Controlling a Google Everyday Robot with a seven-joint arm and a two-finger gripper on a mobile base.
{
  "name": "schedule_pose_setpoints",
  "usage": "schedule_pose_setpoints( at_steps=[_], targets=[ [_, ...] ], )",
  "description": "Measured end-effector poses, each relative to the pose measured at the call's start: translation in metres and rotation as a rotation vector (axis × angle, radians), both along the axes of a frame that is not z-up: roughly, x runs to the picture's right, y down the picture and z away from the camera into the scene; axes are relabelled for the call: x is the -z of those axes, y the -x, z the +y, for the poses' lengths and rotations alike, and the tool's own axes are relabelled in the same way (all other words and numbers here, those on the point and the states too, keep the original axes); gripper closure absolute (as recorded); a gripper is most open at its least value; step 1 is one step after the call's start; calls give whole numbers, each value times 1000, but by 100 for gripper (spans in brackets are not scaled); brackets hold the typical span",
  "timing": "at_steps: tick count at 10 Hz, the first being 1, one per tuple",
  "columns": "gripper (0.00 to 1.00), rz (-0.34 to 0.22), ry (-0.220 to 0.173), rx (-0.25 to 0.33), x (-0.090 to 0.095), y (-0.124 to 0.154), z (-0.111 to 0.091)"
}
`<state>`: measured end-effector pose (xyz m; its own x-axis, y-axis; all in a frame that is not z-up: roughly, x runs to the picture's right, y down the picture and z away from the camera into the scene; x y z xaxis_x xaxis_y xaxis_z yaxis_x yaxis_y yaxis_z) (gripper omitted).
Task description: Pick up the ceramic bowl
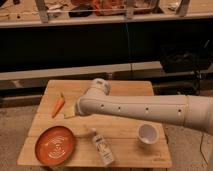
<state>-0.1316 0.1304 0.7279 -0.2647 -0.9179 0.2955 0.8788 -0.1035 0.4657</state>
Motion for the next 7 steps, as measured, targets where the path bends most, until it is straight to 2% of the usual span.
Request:
schedule_pose_setpoints(
  at_steps=[4, 7],
  targets=[
    [20, -44, 7, 75, -12, 17, 15],
    [20, -85, 8, 159, -25, 35, 27]
  ],
)
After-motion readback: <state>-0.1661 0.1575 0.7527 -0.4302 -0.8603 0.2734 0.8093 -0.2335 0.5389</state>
